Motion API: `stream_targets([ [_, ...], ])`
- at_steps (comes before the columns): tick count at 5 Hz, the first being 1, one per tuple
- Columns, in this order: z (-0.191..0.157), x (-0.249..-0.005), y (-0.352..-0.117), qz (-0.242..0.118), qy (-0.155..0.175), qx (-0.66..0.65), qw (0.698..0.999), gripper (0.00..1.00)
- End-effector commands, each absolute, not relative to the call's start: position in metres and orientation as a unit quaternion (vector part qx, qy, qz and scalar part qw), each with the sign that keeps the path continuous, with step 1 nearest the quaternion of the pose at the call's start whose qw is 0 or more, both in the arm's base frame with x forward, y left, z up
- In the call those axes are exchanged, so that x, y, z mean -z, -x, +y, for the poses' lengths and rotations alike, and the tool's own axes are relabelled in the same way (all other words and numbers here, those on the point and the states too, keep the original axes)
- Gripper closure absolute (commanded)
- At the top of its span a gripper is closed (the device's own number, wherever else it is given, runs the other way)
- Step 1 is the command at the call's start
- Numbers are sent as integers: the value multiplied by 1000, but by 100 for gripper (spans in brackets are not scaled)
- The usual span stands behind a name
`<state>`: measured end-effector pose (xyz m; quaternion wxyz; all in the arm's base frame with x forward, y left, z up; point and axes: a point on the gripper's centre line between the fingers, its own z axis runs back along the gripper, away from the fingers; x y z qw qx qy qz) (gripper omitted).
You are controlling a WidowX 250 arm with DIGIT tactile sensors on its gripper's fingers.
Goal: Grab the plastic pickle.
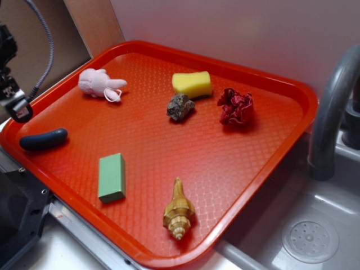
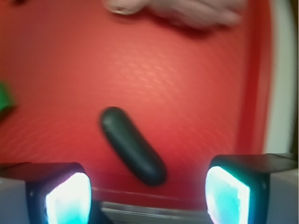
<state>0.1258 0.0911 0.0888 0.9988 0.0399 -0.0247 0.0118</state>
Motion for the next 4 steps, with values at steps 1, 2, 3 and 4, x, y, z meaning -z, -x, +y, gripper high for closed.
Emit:
stream_targets([
  [1, 95, -96, -127, -35, -52, -8, 998, 0],
  [2, 95, -96, -127, -35, -52, -8, 998, 0],
  [3, 84, -55, -143, -16, 8, 79, 997, 0],
  [4, 70, -19, -141, 15, 21, 136, 990, 0],
])
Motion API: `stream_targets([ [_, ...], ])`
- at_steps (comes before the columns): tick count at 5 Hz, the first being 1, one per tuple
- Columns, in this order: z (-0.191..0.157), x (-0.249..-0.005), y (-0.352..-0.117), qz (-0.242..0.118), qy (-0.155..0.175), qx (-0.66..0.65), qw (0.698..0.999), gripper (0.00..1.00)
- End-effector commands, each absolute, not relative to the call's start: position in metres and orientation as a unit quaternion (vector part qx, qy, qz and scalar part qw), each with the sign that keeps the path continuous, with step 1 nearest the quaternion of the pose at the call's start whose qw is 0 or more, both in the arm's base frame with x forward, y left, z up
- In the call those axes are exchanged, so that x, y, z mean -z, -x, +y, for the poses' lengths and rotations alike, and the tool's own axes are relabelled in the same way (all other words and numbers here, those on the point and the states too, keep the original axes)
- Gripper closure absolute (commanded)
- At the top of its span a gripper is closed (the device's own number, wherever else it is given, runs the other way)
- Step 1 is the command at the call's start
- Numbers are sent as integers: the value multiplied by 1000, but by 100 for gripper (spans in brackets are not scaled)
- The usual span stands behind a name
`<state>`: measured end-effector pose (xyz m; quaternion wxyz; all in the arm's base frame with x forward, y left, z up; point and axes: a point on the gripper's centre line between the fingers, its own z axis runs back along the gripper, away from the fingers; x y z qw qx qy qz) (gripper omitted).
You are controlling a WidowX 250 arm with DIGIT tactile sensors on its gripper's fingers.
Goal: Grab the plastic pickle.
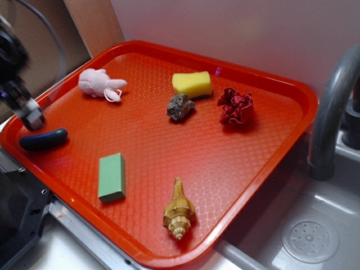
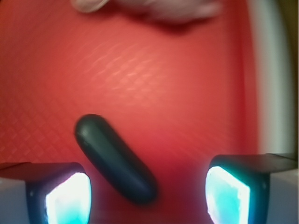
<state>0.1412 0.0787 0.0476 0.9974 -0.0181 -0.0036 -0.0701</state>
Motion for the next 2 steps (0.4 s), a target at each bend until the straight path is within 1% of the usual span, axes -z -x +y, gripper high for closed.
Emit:
stream_targets([
  [1, 58, -10, -141, 30, 21, 168, 985, 0],
  [2, 54, -10, -142, 24, 7, 169, 985, 100],
])
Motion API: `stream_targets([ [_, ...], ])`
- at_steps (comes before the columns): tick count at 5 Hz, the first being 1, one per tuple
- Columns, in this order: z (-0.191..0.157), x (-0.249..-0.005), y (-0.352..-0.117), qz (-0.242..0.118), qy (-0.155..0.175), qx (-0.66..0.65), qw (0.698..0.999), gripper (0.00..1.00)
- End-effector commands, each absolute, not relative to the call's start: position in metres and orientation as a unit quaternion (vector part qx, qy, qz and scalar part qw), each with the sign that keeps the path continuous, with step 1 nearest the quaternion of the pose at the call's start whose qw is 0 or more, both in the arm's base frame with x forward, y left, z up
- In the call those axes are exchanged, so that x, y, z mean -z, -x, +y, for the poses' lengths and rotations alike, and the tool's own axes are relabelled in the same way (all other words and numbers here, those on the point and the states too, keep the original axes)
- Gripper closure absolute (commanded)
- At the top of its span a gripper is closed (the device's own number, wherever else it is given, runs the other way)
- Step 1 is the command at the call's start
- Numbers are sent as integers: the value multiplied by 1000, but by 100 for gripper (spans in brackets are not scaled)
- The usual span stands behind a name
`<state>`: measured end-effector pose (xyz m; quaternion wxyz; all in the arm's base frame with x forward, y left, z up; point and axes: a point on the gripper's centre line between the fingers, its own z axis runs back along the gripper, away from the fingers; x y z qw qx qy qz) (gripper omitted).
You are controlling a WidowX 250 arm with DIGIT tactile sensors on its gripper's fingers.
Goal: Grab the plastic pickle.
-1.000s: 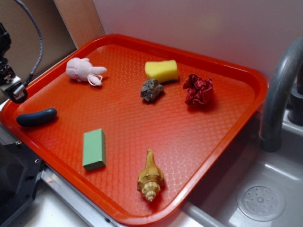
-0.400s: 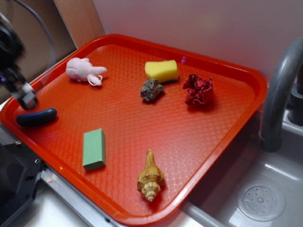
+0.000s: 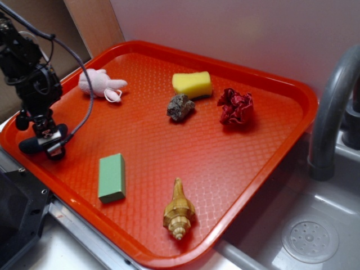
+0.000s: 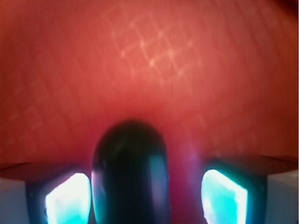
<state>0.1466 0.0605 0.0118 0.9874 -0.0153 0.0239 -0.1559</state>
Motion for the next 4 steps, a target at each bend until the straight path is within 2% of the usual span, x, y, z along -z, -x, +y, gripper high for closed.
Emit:
stream_targets([
  [1, 59, -23, -144, 4, 10, 151, 988, 100],
  [2, 55, -73, -156, -28, 65, 105, 992, 100],
  [4, -2, -171, -186, -24, -23, -5, 999, 100],
])
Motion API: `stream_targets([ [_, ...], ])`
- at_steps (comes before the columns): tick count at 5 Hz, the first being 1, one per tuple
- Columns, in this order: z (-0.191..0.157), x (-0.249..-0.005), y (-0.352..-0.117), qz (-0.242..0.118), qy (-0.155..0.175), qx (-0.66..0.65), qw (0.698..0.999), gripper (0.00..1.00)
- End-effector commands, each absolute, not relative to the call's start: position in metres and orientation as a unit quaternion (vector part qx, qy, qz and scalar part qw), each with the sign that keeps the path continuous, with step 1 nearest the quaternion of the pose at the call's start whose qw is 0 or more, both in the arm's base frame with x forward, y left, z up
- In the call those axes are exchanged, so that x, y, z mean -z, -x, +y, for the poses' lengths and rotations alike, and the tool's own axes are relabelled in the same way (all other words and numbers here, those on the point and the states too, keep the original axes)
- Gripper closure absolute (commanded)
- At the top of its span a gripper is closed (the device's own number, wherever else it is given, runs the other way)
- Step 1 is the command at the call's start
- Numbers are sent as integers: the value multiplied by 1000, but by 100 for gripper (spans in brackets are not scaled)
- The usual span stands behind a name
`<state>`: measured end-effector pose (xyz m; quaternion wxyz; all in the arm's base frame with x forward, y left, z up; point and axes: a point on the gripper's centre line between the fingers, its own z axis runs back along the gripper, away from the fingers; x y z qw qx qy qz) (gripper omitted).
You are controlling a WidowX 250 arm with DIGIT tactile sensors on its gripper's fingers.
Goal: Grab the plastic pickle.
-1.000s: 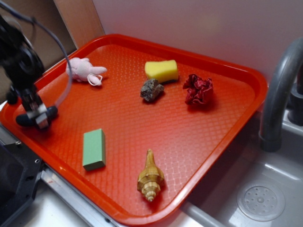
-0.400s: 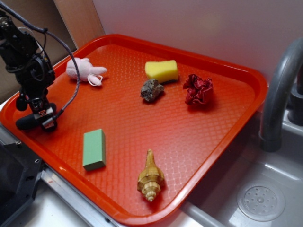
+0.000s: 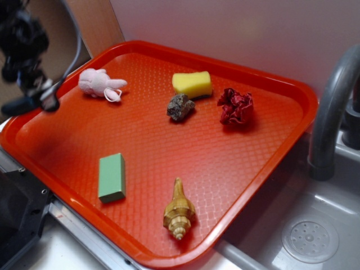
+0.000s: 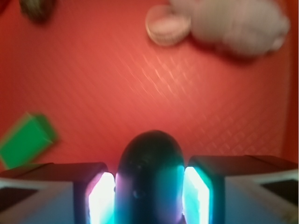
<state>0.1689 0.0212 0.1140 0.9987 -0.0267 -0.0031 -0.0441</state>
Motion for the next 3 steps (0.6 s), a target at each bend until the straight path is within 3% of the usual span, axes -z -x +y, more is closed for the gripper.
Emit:
stream_targets([
  [1, -7, -222, -193, -12, 20, -10, 1000, 100],
  [2, -13, -247, -193, -13, 4, -30, 999, 100],
  [3, -9, -240, -190, -10, -1, -35, 999, 100],
])
